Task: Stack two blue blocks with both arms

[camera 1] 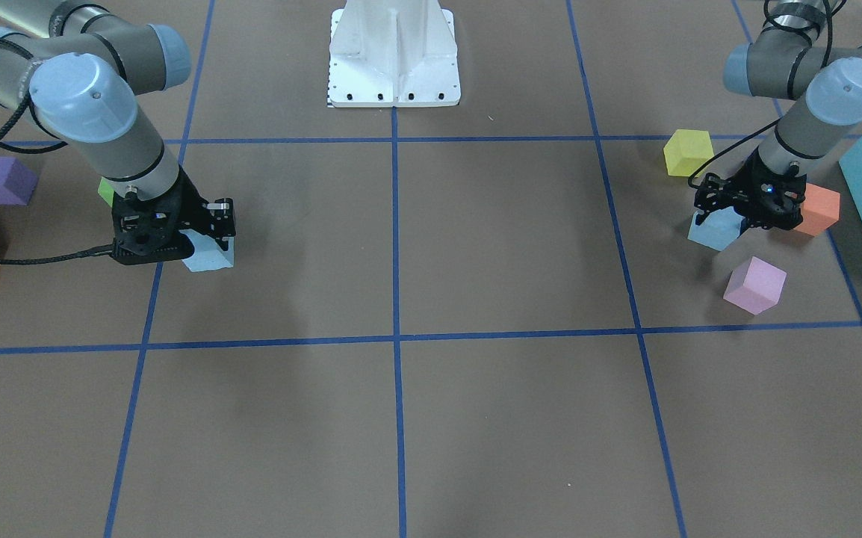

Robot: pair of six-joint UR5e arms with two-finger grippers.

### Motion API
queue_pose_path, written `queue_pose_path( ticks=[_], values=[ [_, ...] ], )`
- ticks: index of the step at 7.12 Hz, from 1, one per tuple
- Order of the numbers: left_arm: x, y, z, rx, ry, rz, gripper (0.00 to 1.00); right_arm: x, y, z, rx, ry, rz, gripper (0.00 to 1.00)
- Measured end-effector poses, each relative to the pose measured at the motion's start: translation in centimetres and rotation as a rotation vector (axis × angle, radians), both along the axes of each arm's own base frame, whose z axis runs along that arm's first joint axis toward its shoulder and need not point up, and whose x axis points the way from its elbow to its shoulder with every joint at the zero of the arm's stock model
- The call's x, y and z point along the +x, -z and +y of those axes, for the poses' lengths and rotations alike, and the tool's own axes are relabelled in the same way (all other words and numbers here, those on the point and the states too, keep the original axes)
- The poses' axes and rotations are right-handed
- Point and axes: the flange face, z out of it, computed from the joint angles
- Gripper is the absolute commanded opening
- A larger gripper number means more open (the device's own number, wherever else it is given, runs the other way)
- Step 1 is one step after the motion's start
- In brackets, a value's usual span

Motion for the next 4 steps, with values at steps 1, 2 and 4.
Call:
queue_pose_path(
  ticks=[1, 2, 4],
  values=[
    [0.0, 0.0, 0.0, -0.008, 0.002, 0.000, 0.70, -2.4, 2.0, 1.0, -0.010, -0.015, -0.014, 0.54],
    [0.2, 0.8, 0.0, -0.036, -0.005, 0.009, 0.70, -4.9, 4.3, 1.9, -0.022, -0.037, -0.029, 0.54],
    [0.6, 5.4, -0.3, -0.110, -0.016, 0.028, 0.70, -9.7, 8.1, 2.9, -0.040, -0.075, -0.042, 0.55]
  ],
)
